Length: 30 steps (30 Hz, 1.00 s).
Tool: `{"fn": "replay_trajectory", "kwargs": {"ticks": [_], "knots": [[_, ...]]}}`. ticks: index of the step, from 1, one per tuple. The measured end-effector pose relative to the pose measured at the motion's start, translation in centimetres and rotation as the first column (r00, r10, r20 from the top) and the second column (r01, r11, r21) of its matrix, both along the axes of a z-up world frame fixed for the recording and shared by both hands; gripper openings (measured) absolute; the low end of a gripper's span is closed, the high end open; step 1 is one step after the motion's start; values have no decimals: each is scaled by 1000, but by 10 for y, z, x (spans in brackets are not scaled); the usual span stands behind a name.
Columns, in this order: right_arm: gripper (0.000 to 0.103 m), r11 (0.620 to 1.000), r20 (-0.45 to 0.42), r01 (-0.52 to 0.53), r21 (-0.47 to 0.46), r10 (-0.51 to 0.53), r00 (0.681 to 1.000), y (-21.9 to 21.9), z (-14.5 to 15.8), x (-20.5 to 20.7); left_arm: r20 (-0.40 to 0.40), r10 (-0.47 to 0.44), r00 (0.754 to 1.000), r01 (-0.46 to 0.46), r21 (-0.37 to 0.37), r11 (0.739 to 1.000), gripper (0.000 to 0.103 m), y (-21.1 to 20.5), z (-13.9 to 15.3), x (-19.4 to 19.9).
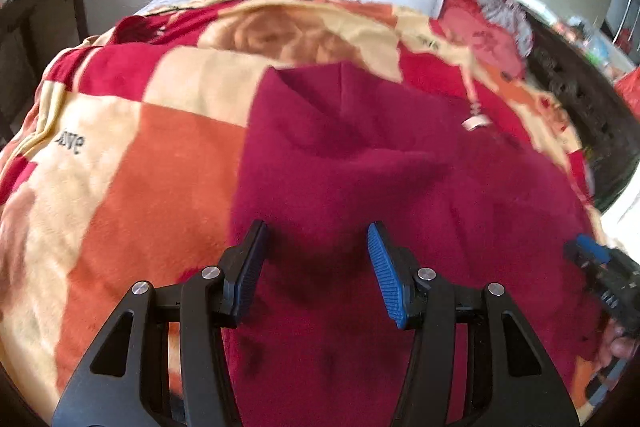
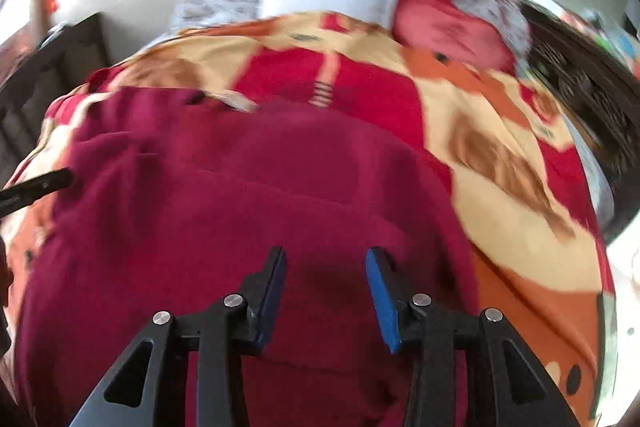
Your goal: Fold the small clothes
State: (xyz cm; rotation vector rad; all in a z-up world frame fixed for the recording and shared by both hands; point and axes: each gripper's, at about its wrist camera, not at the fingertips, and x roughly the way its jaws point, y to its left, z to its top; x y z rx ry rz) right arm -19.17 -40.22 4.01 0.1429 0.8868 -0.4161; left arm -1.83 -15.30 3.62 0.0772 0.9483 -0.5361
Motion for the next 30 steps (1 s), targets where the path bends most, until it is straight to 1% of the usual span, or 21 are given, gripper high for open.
{"fn": "replay_trajectory", "kwargs": {"ticks": [1,3,6,7,10,12,13,14,15,16,18,19,20,22,24,26,28,30], "knots": [[30,1000,16,13,13,-14,1000,-7,-2,0,-18,1,1000,-1,28,1000,52,-7,-8,6],[30,999,48,23,28,-24,999,-15,-1,3,-27,7,1000,-5,48,999,52,-13,-15,10],[30,999,58,30,31,-32,998,-16,1,7,-21,7,1000,-6,72,997,53,-15,-11,9],[30,999,58,31,37,-33,998,-17,3,6,-23,8,1000,-6,75,997,53,-14,-9,8],[31,997,71,56,54,-60,996,-16,14,-11,-27,3,1000,-2,53,999,53,-7,0,-2],[32,995,81,46,84,-53,995,-16,16,-24,-18,-7,1000,7,43,999,53,-5,5,-12],[32,994,76,42,99,-49,996,-15,15,-30,-10,-11,1000,11,37,999,53,-5,7,-18],[32,994,44,43,104,-47,998,-13,8,-34,-6,-17,1000,18,36,999,53,-5,7,-24],[32,994,2,50,99,-50,999,-13,-1,-35,-9,-30,1000,30,43,999,53,-7,4,-29],[32,993,-3,43,111,-43,999,-14,-7,-39,-15,-49,999,50,61,997,53,-12,-2,-35],[32,989,32,50,142,-55,998,-16,1,-53,-29,-72,997,75,114,991,53,-20,-11,-44],[32,988,64,56,145,-66,996,-17,12,-64,-14,-80,997,81,134,988,53,-22,-12,-49],[33,989,92,61,138,-74,993,-18,21,-75,-2,-84,996,83,137,987,53,-22,-10,-53],[39,990,138,93,107,-107,985,-23,41,-101,4,-90,996,89,117,989,53,-20,-3,-58],[43,987,133,143,80,-152,979,-34,54,-124,-1,-82,997,82,88,993,53,-19,3,-59],[44,977,105,207,59,-212,972,-48,57,-148,-5,-76,997,76,61,995,53,-17,9,-60],[44,964,73,261,48,-264,962,-59,54,-162,-4,-74,997,74,47,996,53,-17,14,-62],[44,949,49,308,64,-312,949,-69,50,-176,-6,-81,997,81,45,996,53,-20,17,-65]]}}
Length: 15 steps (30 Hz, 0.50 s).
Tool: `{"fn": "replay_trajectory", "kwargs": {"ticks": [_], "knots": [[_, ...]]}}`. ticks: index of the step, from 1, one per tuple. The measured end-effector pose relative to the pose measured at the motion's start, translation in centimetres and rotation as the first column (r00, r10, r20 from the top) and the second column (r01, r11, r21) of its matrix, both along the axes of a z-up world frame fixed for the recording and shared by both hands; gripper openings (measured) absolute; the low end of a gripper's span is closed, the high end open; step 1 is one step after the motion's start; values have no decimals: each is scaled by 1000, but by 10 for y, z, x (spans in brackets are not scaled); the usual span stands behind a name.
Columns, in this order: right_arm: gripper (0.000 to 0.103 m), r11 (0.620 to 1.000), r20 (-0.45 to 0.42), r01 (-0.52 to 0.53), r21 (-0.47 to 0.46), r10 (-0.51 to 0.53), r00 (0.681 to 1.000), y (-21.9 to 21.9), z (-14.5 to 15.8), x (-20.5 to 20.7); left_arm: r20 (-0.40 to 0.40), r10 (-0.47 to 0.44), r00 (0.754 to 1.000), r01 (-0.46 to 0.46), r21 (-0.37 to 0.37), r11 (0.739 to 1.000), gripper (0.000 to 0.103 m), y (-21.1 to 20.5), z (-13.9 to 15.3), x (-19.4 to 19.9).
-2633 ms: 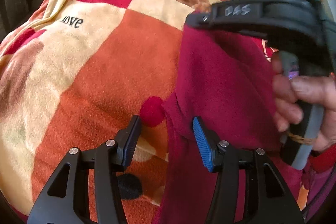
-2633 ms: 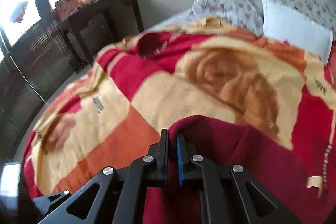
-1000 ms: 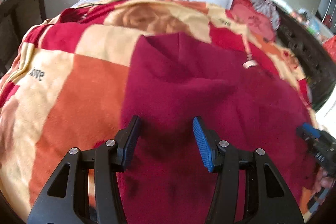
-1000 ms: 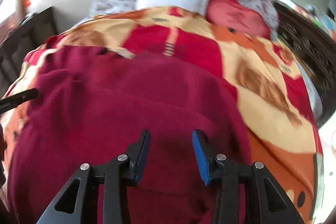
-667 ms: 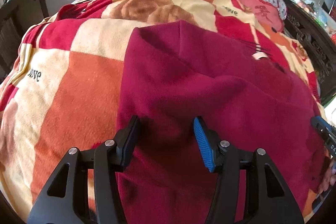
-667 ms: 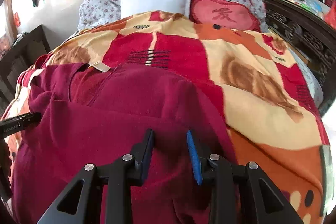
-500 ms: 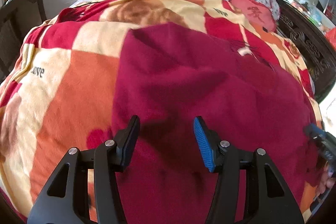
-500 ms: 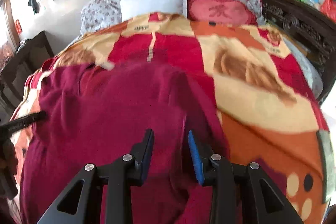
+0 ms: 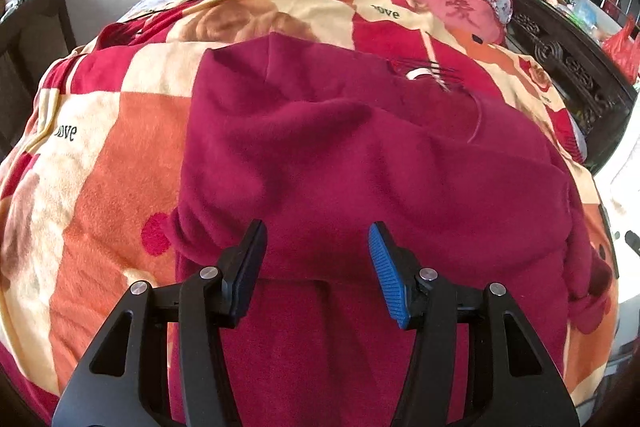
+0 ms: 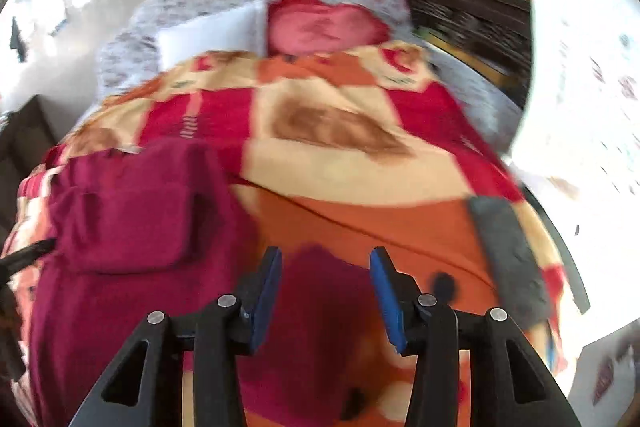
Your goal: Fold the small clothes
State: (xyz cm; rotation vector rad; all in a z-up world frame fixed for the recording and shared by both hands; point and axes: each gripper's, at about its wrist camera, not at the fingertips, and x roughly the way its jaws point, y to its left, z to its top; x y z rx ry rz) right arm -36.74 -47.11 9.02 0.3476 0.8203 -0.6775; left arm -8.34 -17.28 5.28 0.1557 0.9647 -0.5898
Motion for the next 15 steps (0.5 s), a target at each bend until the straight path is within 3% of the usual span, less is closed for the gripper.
{"fn": "replay_trajectory", "kwargs": {"ticks": [4,9,12,15], "knots": [[44,997,68,-19,74,14,998,-1,3,-8,-12,-16,1000,16,23,1000,53,-7,-3,-6],[44,990,16,-134,42,134,991,18,-2,33,-34,-22,999,23,26,999,53,-11,-6,-11],[44,998,-14,-49,49,50,999,0,-11,38,-16,-29,999,30,28,999,53,-9,-2,-15],[44,992,-41,-21,126,26,999,-21,-26,44,-17,-26,1000,26,36,999,53,-9,-3,-14]]}}
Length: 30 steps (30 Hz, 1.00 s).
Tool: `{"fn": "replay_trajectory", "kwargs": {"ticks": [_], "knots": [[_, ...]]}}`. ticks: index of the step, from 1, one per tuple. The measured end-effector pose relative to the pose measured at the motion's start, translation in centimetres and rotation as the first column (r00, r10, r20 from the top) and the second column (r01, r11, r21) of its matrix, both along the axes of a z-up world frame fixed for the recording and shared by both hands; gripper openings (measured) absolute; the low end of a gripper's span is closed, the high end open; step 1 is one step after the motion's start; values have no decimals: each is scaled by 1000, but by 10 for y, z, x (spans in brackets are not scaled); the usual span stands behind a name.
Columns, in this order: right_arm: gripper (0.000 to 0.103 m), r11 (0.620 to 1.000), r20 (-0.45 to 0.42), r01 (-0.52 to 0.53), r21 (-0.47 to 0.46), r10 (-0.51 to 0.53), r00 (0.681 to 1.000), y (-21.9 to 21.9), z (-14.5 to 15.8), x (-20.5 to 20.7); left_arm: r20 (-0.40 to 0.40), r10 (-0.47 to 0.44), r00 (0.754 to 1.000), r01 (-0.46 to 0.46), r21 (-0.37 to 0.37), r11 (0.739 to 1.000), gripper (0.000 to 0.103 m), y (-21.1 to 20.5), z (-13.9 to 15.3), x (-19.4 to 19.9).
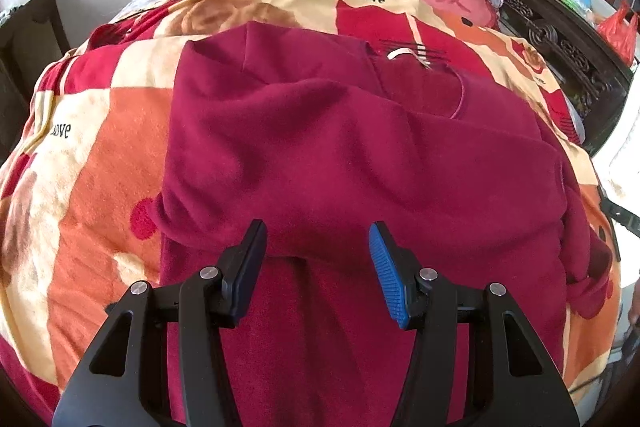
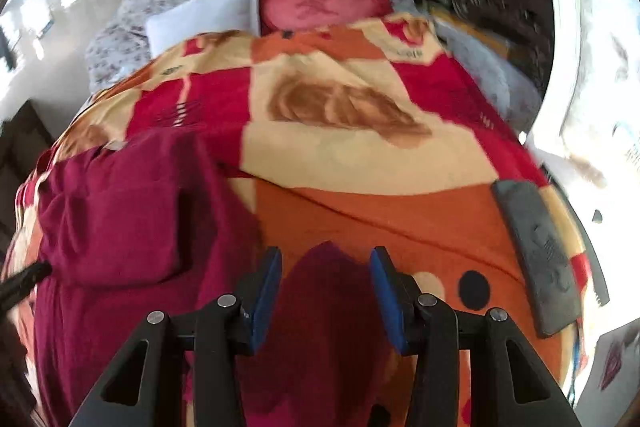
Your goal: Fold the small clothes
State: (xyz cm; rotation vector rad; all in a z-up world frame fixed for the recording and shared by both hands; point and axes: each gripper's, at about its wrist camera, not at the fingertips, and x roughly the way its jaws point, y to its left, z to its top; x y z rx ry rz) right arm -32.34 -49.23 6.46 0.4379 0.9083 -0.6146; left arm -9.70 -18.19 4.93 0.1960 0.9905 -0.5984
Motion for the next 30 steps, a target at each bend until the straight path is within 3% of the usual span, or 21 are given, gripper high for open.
{"fn": "replay_trajectory", "kwargs": {"ticks": [7,9,10,12,13,17,23,26,30], "knots": [[44,989,-133,6,151,14,991,-8,-48,26,-30,-2,1000,2,8,1000,53,-5,-9,-1],[41,983,-118,16,182,6,993,-9,-57,21,-20,-9,1000,9,14,1000,53,-5,-9,-2],[25,986,-105,3,167,14,994,-7,-58,17,-14,-8,1000,8,18,1000,53,-4,-9,-2],[5,986,-67,-15,164,26,997,-5,-55,7,-16,2,1000,-2,19,1000,53,-2,-9,1],[5,986,-39,-10,164,17,999,-6,-51,0,-24,10,1000,-10,11,1000,53,0,-9,3],[4,997,56,37,74,-41,998,-11,-8,-33,-30,35,999,-36,-17,999,53,6,-5,6],[4,978,287,154,-141,-109,952,-15,111,-82,-27,48,998,-49,-44,998,53,12,2,8],[4,956,385,169,-238,-67,921,-5,165,-92,-38,53,998,-56,-61,997,53,15,4,7],[4,940,459,99,-327,66,886,9,206,-79,-38,54,998,-57,-79,995,53,20,9,6]]}}
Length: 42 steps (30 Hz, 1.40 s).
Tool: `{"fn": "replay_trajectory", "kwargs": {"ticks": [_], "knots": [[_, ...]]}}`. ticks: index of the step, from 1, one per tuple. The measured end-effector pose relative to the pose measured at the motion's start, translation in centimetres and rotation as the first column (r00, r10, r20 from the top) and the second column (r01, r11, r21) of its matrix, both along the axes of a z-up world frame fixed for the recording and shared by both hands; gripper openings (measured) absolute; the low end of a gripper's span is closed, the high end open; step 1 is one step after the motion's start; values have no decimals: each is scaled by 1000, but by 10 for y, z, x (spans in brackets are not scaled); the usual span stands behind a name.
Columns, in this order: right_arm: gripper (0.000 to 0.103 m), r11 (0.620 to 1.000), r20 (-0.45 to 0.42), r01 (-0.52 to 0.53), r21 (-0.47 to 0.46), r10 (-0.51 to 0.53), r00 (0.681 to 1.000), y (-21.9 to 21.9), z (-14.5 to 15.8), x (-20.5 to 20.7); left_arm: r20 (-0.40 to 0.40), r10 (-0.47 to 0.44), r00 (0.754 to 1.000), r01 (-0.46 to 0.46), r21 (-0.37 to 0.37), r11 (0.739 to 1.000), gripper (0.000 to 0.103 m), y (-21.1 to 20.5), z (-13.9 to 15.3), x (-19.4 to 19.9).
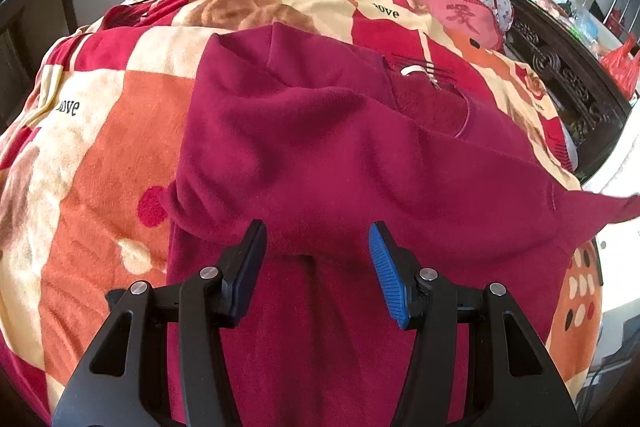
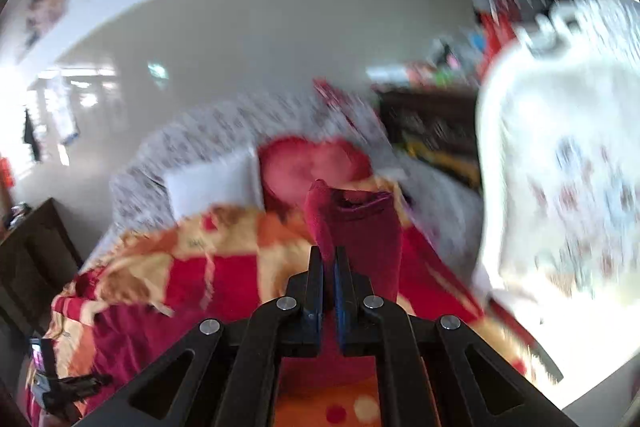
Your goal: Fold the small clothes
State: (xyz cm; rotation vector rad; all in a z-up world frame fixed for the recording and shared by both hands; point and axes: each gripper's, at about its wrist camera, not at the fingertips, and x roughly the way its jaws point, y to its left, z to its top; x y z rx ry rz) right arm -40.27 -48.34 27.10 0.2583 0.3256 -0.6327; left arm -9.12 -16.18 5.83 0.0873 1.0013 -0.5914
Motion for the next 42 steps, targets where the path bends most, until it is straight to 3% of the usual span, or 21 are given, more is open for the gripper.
{"fn": "replay_trajectory", "kwargs": {"ticks": [5,7,10,12,15,16,18,19,23,24,26,29,31,33,35,36,38,40,42], "knots": [[4,963,-16,-247,-103,247,969,43,22,50,17,27,1000,-26,-35,999,53,17,12,3],[4,926,-42,-351,-140,349,936,66,25,78,21,47,999,-45,-48,998,53,27,17,6],[4,837,-96,-517,-176,509,856,107,26,114,30,76,997,-74,-65,995,53,43,25,12],[4,762,-124,-628,-158,615,778,131,20,140,39,94,995,-91,-73,993,53,54,29,15],[4,613,-171,-785,-90,767,618,167,1,183,59,131,990,-126,-83,989,53,75,37,21],[4,535,-193,-843,-48,823,534,182,-7,200,64,143,988,-138,-85,987,53,82,38,22],[4,417,-215,-909,28,890,401,202,-23,225,73,177,981,-171,-86,981,53,99,41,27],[4,335,-228,-938,85,923,309,216,-35,243,73,200,977,-193,-89,977,53,110,42,30],[4,187,-288,-954,235,951,115,248,-82,299,82,268,960,-260,-95,961,53,140,46,39],[4,188,-315,-950,250,943,104,250,-96,310,85,282,956,-274,-95,957,53,146,46,41],[4,243,-378,-939,243,915,139,258,-119,342,83,304,949,-297,-91,951,53,152,44,46],[9,369,-408,-888,272,880,241,249,-152,385,64,306,950,-300,-88,950,53,151,39,51],[51,478,-386,-820,314,853,350,228,-159,406,61,288,956,-282,-92,955,53,144,38,52],[54,534,-293,-759,373,844,450,199,-159,411,67,262,963,-255,-93,962,53,134,37,52],[54,603,-270,-701,380,798,539,178,-153,403,69,219,973,-212,-101,972,53,121,36,51],[54,620,-245,-684,383,783,572,167,-148,390,70,201,977,-194,-105,975,53,116,36,50],[54,630,-182,-673,388,768,614,146,-139,360,73,158,985,-149,-108,983,53,101,32,51],[54,660,-180,-660,359,743,645,136,-132,327,84,118,989,-108,-109,988,53,84,27,56],[54,729,-237,-623,284,683,691,130,-129,281,82,99,992,-92,-90,992,53,71,21,64]]}}
